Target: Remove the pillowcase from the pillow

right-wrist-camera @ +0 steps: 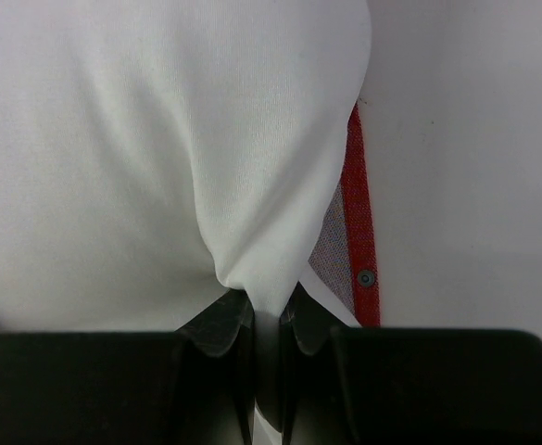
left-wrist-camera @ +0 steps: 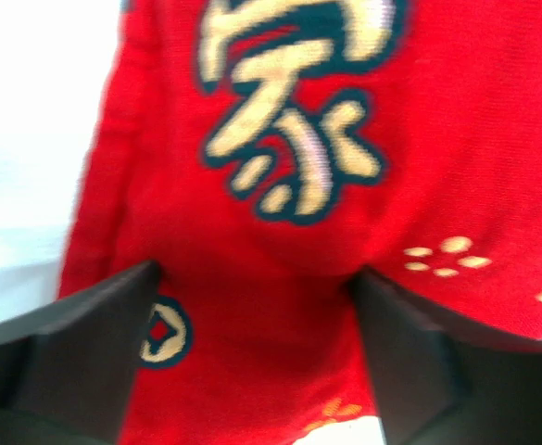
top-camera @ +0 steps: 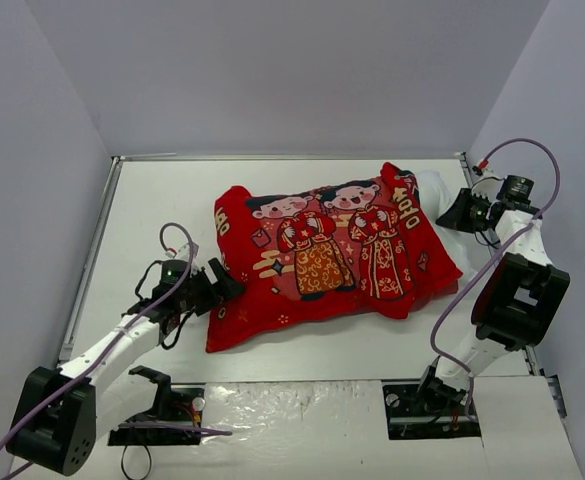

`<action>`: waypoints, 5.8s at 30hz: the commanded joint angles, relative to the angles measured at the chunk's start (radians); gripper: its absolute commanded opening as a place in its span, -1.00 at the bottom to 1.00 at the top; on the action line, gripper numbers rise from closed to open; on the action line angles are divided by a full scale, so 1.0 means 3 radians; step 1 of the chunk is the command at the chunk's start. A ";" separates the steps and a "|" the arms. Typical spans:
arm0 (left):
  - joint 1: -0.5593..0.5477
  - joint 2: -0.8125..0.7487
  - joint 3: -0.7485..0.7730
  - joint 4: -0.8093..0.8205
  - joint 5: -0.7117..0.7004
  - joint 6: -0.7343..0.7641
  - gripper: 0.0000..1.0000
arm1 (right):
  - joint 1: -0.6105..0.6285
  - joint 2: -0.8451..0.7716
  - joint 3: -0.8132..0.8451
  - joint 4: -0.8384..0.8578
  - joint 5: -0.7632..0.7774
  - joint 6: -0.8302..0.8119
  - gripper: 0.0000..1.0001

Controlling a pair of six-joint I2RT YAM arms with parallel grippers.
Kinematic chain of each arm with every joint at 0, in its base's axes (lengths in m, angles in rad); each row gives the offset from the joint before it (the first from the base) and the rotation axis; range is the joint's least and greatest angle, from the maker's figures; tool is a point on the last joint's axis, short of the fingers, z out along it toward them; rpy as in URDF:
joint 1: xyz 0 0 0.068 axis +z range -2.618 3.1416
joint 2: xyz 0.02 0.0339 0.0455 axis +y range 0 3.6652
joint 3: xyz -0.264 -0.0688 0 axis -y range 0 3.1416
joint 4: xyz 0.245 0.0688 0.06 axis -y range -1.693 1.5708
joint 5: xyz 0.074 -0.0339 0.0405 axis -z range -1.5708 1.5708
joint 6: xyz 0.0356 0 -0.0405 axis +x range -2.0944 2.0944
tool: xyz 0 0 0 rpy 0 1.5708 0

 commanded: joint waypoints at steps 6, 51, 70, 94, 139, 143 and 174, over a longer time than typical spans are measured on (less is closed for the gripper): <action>-0.0027 0.0027 0.0150 0.0172 0.0302 0.0154 -0.76 | 0.0008 0.0077 0.0231 0.0075 0.0020 0.0081 -1.00; 0.2131 0.0932 0.2686 -0.1254 0.0451 0.0976 0.54 | 0.1024 -0.0981 0.0380 -0.0875 -0.0569 -0.2028 0.59; 0.0485 -0.1278 0.1267 -0.2912 -0.1170 -0.1563 0.74 | 0.2043 -0.1723 -0.0367 -0.2773 -0.0251 -0.4725 0.66; 0.0464 0.0011 0.0693 -0.0852 -0.1825 -0.1441 0.10 | 0.2559 -0.1687 -0.1185 -0.0934 0.0342 -0.3853 0.68; 0.2229 -0.0832 0.0703 -0.1036 -0.0139 -0.0562 -0.33 | 0.1573 -0.1938 -0.1103 -0.0824 0.0230 -0.2043 -0.78; 0.2090 -0.1241 0.0937 -0.1255 0.0123 -0.0394 0.43 | 0.1527 -0.1836 -0.0518 -0.0662 -0.0066 -0.1051 -0.18; 0.1881 0.3492 0.4666 -0.1354 0.1221 0.0722 0.89 | 0.1527 0.0629 0.0027 0.1716 -0.0392 0.3062 0.38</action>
